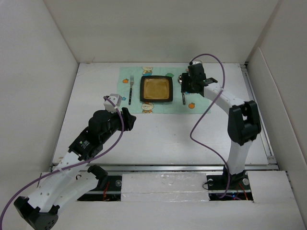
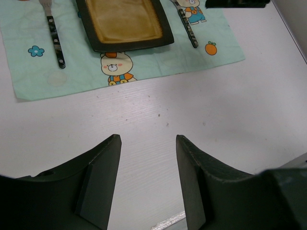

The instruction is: Set the dinner table for one person

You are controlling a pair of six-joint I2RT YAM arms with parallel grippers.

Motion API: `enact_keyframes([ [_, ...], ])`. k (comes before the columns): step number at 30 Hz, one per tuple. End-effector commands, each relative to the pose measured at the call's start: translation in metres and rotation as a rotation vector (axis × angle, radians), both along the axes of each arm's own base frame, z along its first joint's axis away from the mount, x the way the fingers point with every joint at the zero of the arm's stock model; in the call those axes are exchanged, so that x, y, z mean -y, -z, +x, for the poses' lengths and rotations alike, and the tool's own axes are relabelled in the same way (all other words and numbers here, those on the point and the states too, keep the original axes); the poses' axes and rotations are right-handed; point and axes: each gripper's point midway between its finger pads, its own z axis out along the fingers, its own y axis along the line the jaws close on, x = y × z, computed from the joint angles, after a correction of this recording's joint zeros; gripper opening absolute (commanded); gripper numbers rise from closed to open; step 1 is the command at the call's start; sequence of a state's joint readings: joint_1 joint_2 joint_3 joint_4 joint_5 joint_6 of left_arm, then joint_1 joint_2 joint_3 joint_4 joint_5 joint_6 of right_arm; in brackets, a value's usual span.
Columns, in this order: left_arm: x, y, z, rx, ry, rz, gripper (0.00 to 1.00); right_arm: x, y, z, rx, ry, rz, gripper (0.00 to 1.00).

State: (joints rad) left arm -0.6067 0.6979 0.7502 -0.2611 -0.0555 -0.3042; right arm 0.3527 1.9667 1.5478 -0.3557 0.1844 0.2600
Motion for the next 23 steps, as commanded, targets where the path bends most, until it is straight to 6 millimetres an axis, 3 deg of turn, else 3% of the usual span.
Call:
enact_keyframes([
  [1,-0.004,-0.021,0.003,0.057,-0.025,-0.03,0.46,-0.011,-0.106,-0.016,0.238,-0.02,0.082,0.66],
  [2,-0.008,-0.025,0.003,0.072,-0.044,-0.043,0.47,-0.014,-0.133,-0.036,0.303,-0.031,0.106,0.66],
  [4,-0.013,-0.034,0.0,0.099,-0.062,-0.066,0.48,-0.019,-0.158,-0.06,0.365,-0.053,0.137,0.63],
  [5,-0.015,-0.038,-0.001,0.112,-0.07,-0.074,0.52,-0.019,-0.15,-0.075,0.376,-0.062,0.136,0.6],
  [6,-0.021,-0.044,-0.001,0.131,-0.1,-0.09,0.54,-0.024,-0.183,-0.101,0.463,-0.089,0.181,0.63],
  [7,-0.024,-0.048,-0.002,0.147,-0.113,-0.102,0.54,-0.023,-0.19,-0.114,0.493,-0.097,0.199,1.0],
  [8,-0.03,-0.057,-0.006,0.177,-0.131,-0.125,0.55,-0.021,-0.201,-0.126,0.542,-0.097,0.227,1.0],
  [9,-0.037,-0.061,-0.006,0.194,-0.164,-0.135,0.55,-0.015,-0.209,-0.154,0.581,-0.118,0.252,1.0],
  [11,-0.049,-0.078,-0.014,0.249,-0.203,-0.191,0.56,0.0,-0.221,-0.18,0.649,-0.077,0.301,1.0],
  [12,-0.06,-0.084,-0.014,0.27,-0.258,-0.206,0.57,0.008,-0.207,-0.194,0.65,-0.066,0.303,1.0],
  [13,-0.068,-0.094,-0.018,0.298,-0.285,-0.233,0.57,0.025,-0.236,-0.222,0.747,-0.042,0.379,1.0],
  [15,-0.094,-0.112,-0.029,0.353,-0.375,-0.281,0.59,0.054,-0.241,-0.243,0.813,0.034,0.417,1.0],
  [16,-0.106,-0.123,-0.039,0.393,-0.405,-0.32,0.6,0.073,-0.249,-0.265,0.878,0.051,0.468,1.0],
  [18,-0.121,-0.13,-0.045,0.431,-0.46,-0.345,0.63,0.093,-0.243,-0.28,0.909,0.101,0.477,1.0],
  [20,-0.125,-0.132,-0.051,0.452,-0.462,-0.373,0.64,0.108,-0.231,-0.291,0.914,0.151,0.492,1.0],
  [23,-0.111,-0.114,-0.043,0.409,-0.42,-0.346,0.68,0.102,-0.208,-0.285,0.847,0.149,0.465,1.0],
])
